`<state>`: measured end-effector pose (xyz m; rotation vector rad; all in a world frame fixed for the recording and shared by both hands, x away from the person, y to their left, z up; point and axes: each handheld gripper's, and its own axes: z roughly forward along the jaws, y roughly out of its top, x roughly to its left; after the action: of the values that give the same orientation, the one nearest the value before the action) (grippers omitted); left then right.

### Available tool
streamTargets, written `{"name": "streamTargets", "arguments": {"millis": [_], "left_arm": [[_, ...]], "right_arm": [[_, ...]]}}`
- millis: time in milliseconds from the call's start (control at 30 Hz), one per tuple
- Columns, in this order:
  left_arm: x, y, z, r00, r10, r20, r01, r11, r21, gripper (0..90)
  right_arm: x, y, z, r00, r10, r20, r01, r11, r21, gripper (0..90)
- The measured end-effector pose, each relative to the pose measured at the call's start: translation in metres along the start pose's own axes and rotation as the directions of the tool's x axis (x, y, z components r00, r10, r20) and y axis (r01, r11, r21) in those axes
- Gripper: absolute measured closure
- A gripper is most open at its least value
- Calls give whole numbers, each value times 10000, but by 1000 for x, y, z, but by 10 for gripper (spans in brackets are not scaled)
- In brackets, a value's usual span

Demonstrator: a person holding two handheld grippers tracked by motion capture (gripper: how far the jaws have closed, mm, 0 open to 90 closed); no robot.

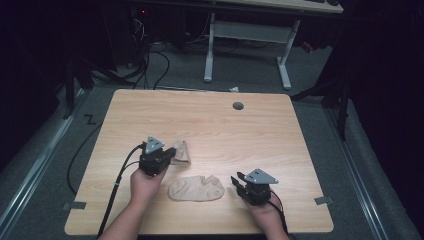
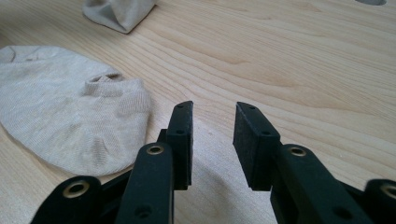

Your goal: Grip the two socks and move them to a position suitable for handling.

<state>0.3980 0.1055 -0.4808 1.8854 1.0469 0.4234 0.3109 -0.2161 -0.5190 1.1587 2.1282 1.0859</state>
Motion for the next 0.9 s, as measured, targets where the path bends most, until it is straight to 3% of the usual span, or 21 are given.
{"name": "streamTargets", "arguments": {"millis": [267, 533, 600, 700, 900], "left_arm": [[-28, 14, 33, 9982, 286, 523, -300, 9992, 255, 856], [-45, 17, 65, 9951, 349, 921, -406, 9973, 605, 822], [-43, 19, 62, 9943, 317, 1022, -362, 9984, 429, 728], [-35, 20, 54, 9966, 200, 795, -217, 9995, 210, 636], [-3, 9, 40, 9998, -173, 59, 171, 9993, 318, 573]], "right_arm": [[-1, 0, 0, 10000, -25, -72, 25, 10000, -19, 685], [-2, -1, -1, 9999, 58, -121, -58, 10000, -43, 685], [-3, -1, -1, 9999, 51, -133, -52, 10000, -44, 684], [-3, -2, 0, 9999, 85, -132, -85, 10000, -8, 682], [-2, -2, 2, 9998, 50, -184, -49, 10000, 52, 670]]}}
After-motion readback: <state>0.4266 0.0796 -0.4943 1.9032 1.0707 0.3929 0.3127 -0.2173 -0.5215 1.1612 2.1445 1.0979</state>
